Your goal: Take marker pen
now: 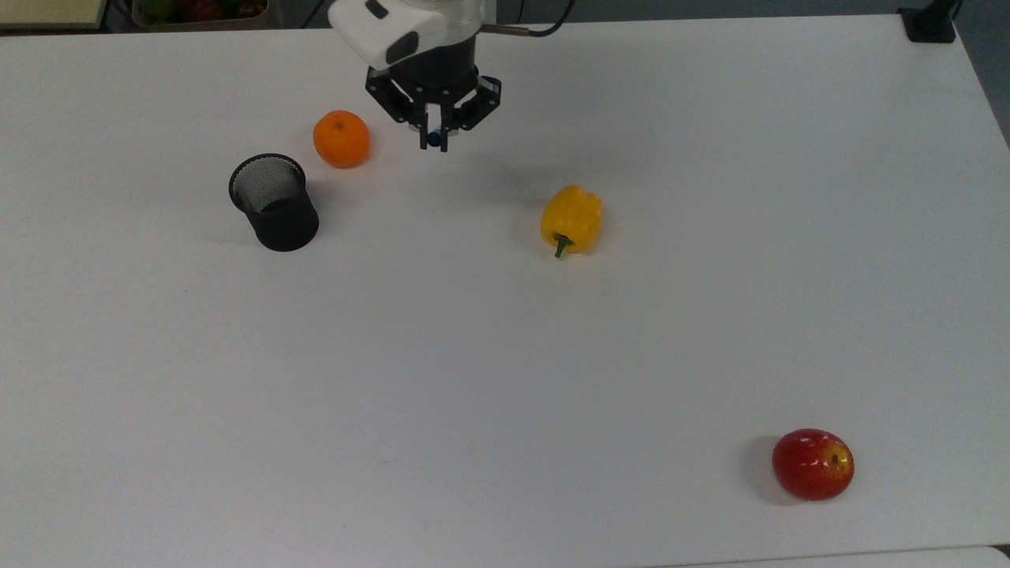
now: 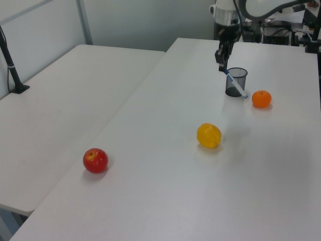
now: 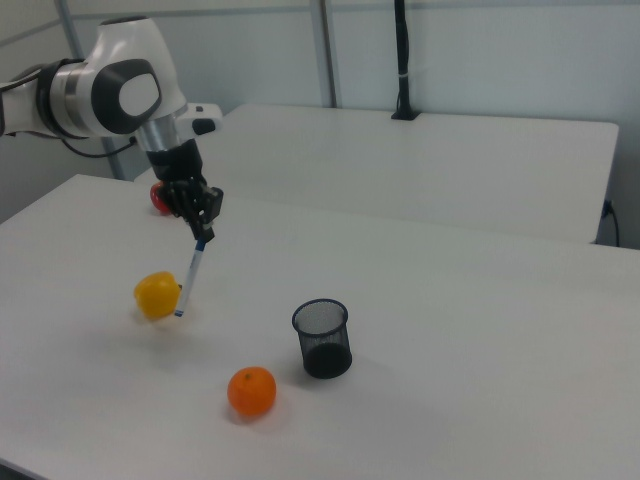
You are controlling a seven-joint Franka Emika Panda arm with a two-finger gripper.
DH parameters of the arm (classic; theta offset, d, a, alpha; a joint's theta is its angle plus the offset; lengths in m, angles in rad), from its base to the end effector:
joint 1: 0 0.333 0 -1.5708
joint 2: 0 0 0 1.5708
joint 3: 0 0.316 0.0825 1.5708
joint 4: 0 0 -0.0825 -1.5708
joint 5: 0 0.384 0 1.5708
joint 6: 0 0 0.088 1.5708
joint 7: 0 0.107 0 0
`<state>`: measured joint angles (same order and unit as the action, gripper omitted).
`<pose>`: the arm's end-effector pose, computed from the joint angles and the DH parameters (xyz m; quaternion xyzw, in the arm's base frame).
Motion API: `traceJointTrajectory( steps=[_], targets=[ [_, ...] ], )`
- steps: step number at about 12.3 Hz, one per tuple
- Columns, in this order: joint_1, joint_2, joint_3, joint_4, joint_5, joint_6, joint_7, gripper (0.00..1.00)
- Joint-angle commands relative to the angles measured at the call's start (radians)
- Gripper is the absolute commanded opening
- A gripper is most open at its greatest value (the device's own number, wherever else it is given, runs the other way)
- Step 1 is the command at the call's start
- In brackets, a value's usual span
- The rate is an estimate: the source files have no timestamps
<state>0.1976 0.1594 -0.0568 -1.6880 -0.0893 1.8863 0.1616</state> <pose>0.6102 0.0818 0.5034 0.9987 0.0031 0.0264 0.0437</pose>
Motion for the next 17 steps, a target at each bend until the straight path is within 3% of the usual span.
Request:
traceJointTrajectory(
  steps=[1, 7, 9, 10, 11, 17],
  targets=[
    [0.068, 0.044, -0.011, -0.009, 0.026, -0.021, -0.031, 0.12],
    [0.083, 0.134, -0.011, -0.004, 0.056, 0.011, -0.025, 0.15],
    [0.080, 0.134, -0.011, -0.002, 0.054, 0.013, -0.027, 0.29],
    [0.077, 0.134, -0.012, -0.002, 0.054, 0.011, -0.027, 0.70],
    [0.081, 0.134, -0.012, -0.002, 0.051, 0.011, -0.022, 1.00],
    [0.080, 0.114, -0.012, 0.002, 0.042, 0.004, -0.019, 1.00]
  ],
)
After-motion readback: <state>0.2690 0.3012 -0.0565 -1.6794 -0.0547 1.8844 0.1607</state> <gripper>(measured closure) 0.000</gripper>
